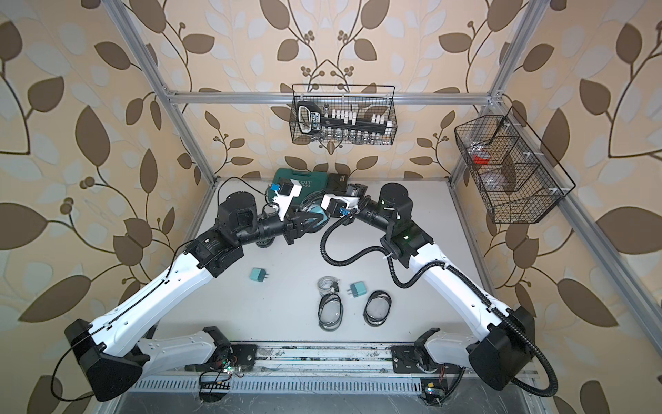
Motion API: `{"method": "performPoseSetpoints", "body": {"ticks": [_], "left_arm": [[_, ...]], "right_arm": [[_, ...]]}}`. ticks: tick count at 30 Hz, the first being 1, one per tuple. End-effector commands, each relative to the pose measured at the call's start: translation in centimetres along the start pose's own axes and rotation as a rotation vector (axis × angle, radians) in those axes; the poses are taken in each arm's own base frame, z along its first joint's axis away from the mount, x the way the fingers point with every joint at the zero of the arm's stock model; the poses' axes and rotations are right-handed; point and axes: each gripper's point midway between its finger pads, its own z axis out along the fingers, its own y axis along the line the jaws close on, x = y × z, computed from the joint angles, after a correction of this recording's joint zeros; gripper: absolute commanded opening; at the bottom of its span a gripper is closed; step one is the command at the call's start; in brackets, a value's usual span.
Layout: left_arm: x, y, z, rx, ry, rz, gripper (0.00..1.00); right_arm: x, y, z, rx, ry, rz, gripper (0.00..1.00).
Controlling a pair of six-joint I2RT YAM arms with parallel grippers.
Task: Pack away charging kits
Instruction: Zip the zipper on the storage bag.
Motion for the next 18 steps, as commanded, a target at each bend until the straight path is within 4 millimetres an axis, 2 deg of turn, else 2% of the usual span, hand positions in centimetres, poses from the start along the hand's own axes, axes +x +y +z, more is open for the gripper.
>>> {"method": "performPoseSetpoints", "body": {"ticks": [1,4,8,11,15,18], "left_arm": [[5.2,-1.7,0.2,0.117,0.203,-0.023,0.00],[6.0,-1.2,0.6,0.098,0.236,-0.031,0.00],[6.8,-0.2,1.5,0.072,0.281,-0.047,0.00],[7.5,0.5,2.2,0.054,0.321,-0.062,0.00],[8.2,0.6,2.9,0.077,0.346,-0.070,0.00],[8.4,0.6,3.2,0.088,0.353,-0.069,0.00]], "right_arm": [[-2.3,-3.3,-0.6,0.096,-0.037,-0.105,0.00],[-1.9,-3.5,-0.2,0.078,-0.013,-0.117,0.00],[-3.1,-1.2,-0.7,-0.027,-0.079,-0.170,0.00],[-3.5,-0.6,-1.2,-0.043,-0.102,-0.192,0.00],[-2.7,-0.9,-1.1,-0.025,-0.066,-0.219,0.00],[-2.6,0.0,-1.0,-0.064,-0.078,-0.237,0.00]]}}
